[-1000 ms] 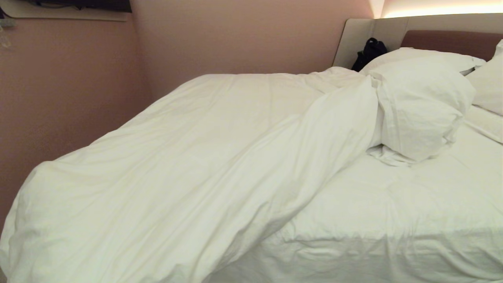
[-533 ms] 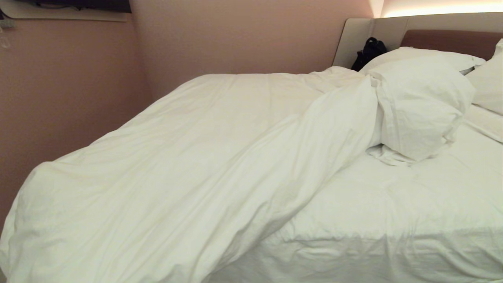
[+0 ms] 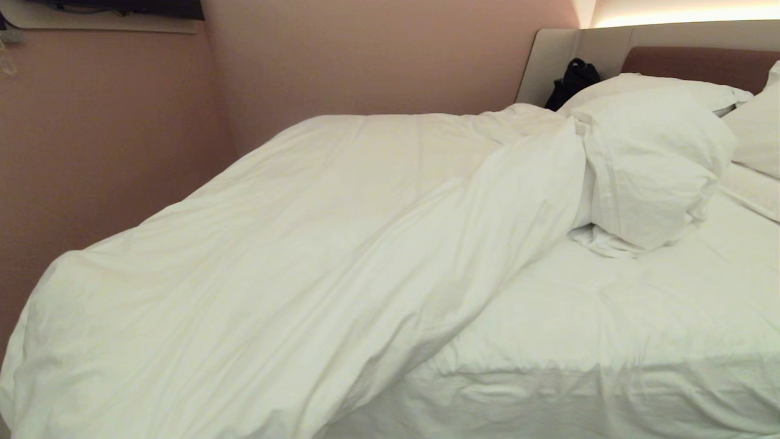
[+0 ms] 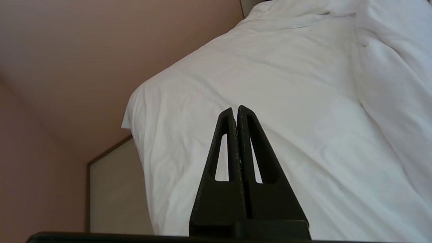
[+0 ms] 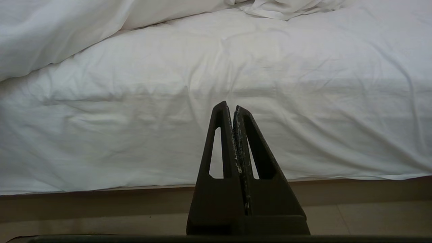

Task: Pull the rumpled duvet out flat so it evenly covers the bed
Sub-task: Flatten the corners of the folded blanket

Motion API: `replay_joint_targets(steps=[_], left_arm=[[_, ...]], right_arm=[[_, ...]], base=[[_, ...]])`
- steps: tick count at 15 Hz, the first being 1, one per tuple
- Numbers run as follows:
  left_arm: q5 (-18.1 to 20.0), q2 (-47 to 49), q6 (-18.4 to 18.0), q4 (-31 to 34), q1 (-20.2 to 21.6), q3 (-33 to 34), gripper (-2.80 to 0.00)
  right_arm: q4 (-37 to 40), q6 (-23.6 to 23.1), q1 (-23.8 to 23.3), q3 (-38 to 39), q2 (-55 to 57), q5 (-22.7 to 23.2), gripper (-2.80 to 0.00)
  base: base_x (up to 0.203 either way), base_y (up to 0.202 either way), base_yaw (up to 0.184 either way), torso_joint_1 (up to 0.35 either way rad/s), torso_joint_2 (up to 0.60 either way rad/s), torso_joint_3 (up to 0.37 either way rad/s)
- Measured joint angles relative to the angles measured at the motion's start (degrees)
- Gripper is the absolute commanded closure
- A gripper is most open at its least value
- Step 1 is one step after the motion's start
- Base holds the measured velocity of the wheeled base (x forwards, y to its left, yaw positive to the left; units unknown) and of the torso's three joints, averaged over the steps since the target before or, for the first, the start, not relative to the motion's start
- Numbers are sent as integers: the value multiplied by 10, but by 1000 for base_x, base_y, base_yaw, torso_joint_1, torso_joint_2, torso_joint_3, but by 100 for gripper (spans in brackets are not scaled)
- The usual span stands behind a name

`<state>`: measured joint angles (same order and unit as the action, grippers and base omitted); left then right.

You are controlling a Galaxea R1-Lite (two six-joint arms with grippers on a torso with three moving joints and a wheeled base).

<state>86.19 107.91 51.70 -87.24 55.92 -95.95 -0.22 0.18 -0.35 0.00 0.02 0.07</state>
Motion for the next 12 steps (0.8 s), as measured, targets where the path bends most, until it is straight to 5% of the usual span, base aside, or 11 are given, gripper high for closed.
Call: replay_joint_targets(steps=[2, 5, 12], left_arm=[[3, -20, -14, 0, 0, 41, 0], [10, -20, -85, 0, 7, 87, 0], [11, 107, -328, 1, 105, 174, 0]], right_arm=[[0, 0, 0, 0, 0, 0, 0], [0, 0, 0, 0, 0, 0, 0], [0, 0, 0, 0, 0, 0, 0]], base=[[0, 0, 0, 0, 0, 0], [0, 0, 0, 0, 0, 0], [0, 0, 0, 0, 0, 0]])
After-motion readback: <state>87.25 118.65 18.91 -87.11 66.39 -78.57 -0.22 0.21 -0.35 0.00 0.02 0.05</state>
